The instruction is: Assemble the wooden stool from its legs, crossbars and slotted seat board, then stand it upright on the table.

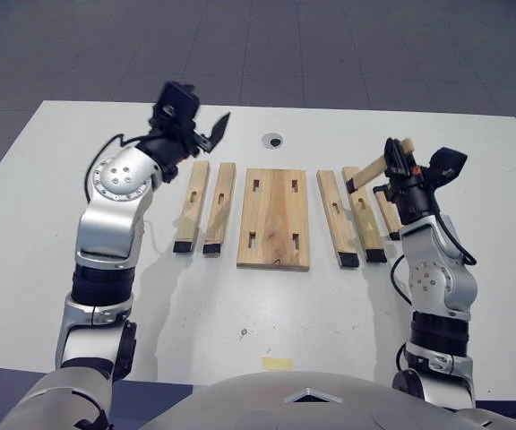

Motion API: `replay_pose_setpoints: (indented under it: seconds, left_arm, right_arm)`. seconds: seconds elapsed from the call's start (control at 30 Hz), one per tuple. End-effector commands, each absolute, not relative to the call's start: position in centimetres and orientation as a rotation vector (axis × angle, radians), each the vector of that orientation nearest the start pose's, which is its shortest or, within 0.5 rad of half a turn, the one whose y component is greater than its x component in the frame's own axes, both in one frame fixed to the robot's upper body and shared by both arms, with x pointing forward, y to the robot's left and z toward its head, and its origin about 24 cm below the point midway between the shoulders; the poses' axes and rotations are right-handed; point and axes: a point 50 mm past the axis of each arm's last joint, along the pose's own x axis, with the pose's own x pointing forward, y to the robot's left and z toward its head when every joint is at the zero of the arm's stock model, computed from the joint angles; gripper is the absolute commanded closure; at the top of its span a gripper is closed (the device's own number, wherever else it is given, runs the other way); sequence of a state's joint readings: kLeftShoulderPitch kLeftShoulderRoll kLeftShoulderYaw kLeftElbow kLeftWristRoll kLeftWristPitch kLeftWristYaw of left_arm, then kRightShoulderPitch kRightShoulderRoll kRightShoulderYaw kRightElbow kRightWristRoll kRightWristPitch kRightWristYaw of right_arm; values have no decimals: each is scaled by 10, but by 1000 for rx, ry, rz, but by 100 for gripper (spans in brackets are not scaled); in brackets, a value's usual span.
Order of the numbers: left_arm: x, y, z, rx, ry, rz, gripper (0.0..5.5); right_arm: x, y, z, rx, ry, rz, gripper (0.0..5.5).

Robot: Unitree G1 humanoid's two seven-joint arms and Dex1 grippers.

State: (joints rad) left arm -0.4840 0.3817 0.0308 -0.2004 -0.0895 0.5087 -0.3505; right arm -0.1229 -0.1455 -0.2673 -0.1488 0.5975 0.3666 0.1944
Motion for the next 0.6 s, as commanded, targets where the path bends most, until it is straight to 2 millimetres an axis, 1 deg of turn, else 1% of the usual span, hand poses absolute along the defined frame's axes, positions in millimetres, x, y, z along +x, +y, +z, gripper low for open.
replay_pose_setpoints:
  seconds: [0.03, 0.1, 0.17, 0.2, 0.33, 0.5, 0.6]
  left_arm:
    - [319, 169, 182, 269, -99, -314, 95]
    - [318, 166, 176, 283, -80, -316, 60]
    - [316, 165, 173, 286, -72, -314, 20]
    - [316, 165, 173, 284, -70, -314, 11]
    - [316, 163, 172, 293, -64, -316, 10]
    - [316, 161, 171, 297, -59, -321, 10]
    - [315, 161, 170, 302, -56, -325, 10]
  right_arm:
    - [266, -201, 80, 535, 24, 187, 508]
    - [267, -197, 80, 542, 18, 201, 508]
    - [268, -194, 81, 512, 10, 204, 508]
    - [268, -193, 81, 502, 6, 207, 508]
    - [272, -193, 72, 498, 21, 177, 508]
    - [275, -199, 63, 462, 23, 126, 508]
    - [274, -201, 61, 459, 10, 113, 508]
